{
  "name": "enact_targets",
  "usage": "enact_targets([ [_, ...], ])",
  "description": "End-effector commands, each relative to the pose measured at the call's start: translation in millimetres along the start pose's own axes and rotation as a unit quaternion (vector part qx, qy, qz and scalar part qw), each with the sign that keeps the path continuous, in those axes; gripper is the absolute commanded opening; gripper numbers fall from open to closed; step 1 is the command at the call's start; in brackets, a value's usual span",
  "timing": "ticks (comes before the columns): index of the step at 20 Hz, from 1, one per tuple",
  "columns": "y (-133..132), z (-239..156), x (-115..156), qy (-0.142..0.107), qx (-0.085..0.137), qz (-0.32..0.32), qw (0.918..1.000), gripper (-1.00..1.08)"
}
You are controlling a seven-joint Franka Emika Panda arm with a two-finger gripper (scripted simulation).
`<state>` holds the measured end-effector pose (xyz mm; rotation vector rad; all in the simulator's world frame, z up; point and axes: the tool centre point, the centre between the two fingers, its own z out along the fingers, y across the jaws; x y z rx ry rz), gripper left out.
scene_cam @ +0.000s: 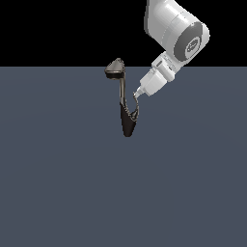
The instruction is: Turn on the faucet by rotating a designated handle.
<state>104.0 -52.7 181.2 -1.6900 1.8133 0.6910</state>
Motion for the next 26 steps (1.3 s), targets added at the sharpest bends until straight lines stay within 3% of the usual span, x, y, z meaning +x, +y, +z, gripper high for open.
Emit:
enact_targets([
  [1, -2, 2, 3, -0.002, 0.002, 0.006, 1.0000, -1.00],
  [6, -1, 2, 3, -0.002, 0.002, 0.006, 1.0000, -1.00],
  [24, 44, 2, -13, -0.002, 0.002, 0.006, 1.0000, -1.00],
  [26, 39, 1, -7, 0.001, 0.007, 0.009, 0.9999, -1.00],
])
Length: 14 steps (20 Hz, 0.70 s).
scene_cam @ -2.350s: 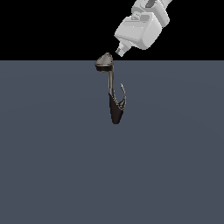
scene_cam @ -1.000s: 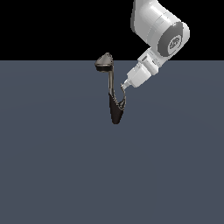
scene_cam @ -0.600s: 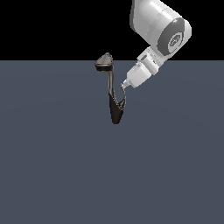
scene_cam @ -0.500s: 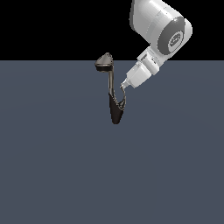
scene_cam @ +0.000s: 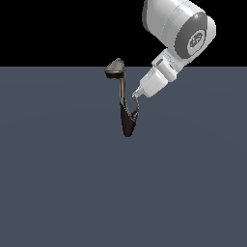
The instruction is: Turn on the faucet by rotating a designated handle.
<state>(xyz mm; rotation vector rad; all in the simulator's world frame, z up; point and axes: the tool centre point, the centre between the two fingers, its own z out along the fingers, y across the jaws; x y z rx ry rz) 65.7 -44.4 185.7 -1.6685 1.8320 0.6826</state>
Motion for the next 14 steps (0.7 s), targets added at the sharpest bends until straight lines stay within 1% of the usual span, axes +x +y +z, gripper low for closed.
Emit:
enact_targets([
  [1, 3, 0, 1, 0.000, 0.000, 0.000, 1.0000, -1.00],
  [14, 47, 1, 14, -0.003, -0.004, -0.002, 1.0000, -1.00],
])
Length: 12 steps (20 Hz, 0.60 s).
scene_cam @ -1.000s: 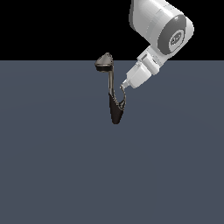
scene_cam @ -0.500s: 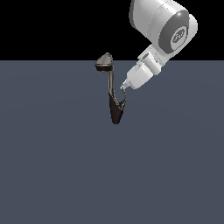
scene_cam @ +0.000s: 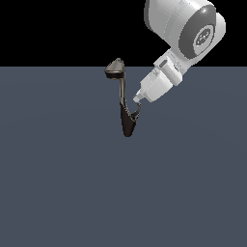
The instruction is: Turn on the faucet by rotating a designated handle.
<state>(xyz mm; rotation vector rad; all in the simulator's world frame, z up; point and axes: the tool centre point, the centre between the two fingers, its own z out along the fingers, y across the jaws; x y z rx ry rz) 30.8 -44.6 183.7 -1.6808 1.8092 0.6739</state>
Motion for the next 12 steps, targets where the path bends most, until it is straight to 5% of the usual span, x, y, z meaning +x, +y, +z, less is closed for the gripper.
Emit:
enact_targets([
  [1, 16, 2, 11, -0.001, -0.006, 0.009, 0.9999, -1.00],
  [4, 10, 0, 3, -0.001, -0.002, 0.000, 1.0000, -1.00],
  [12, 35, 2, 57, -0.001, -0.006, 0.008, 1.0000, -1.00],
])
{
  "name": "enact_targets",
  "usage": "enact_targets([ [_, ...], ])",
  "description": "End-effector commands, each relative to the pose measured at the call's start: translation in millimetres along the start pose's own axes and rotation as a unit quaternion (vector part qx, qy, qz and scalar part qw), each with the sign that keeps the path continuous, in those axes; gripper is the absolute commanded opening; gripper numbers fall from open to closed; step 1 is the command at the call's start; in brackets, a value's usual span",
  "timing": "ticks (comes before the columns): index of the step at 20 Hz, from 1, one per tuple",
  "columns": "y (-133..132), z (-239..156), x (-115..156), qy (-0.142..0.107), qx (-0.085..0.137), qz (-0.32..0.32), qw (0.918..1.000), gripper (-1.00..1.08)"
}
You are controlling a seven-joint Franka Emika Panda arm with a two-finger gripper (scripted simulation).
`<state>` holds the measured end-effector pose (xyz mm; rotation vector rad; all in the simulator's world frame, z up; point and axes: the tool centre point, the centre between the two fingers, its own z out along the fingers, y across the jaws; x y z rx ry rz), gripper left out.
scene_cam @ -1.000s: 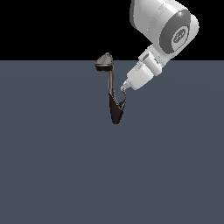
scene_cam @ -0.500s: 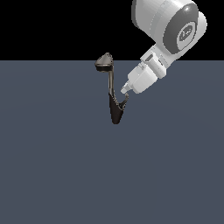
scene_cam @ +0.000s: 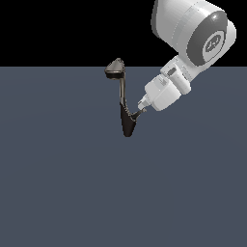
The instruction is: Turn on the faucet by rotating a designated handle.
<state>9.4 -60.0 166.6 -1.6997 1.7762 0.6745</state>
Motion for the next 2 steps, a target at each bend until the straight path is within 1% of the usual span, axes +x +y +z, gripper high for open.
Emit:
enact_targets([
  [1, 17.4, 2.0, 38.2, 0.004, -0.004, 0.022, 0.9997, -1.00],
  [2, 17.4, 2.0, 38.2, 0.004, -0.004, 0.022, 0.9997, -1.00],
])
